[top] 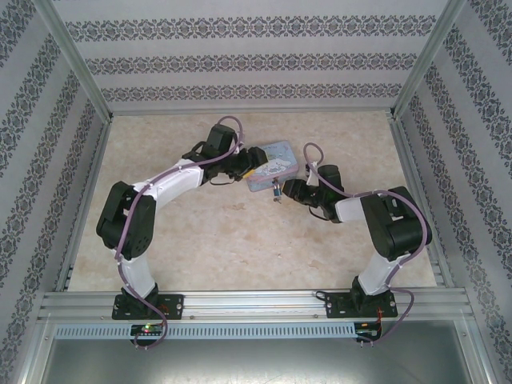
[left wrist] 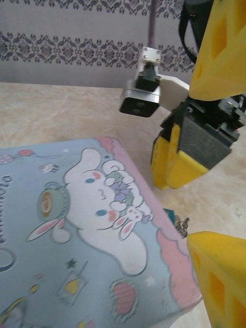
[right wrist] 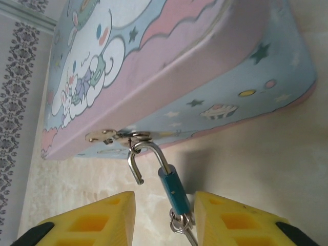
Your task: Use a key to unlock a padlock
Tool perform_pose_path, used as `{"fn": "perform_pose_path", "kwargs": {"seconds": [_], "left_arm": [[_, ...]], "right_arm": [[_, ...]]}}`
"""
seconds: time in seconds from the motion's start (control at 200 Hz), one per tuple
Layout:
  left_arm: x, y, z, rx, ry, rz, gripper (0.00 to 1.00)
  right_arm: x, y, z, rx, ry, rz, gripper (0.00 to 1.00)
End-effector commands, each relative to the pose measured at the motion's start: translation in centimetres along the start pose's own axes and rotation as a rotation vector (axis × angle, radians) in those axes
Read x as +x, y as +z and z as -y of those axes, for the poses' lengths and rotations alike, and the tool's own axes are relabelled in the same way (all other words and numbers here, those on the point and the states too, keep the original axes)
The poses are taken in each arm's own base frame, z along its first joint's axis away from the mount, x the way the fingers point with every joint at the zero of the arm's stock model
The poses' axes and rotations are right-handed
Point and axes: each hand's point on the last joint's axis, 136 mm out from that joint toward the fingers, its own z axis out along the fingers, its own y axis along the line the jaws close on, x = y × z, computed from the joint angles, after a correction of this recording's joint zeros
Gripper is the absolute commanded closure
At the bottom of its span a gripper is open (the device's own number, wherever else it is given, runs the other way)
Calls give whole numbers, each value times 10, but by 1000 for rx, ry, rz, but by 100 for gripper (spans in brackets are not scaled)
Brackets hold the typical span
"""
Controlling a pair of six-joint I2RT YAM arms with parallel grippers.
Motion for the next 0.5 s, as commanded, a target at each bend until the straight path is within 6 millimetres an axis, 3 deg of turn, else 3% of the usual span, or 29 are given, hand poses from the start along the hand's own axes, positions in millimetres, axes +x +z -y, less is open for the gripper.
{"fn": "perform_pose_path", "kwargs": {"seconds": [0.0, 0.24, 0.495], "left_arm": [[-8, -2, -27, -123, 25, -5, 31], [-25, -5, -44, -167, 20, 8, 31], [-29, -4, -54, -184, 14, 3, 30]], "right_arm": [[1, 8, -6, -27, -50, -8, 64], [11, 18, -4, -16, -63, -38, 65], [14, 27, -4, -9, -66, -52, 67]]}}
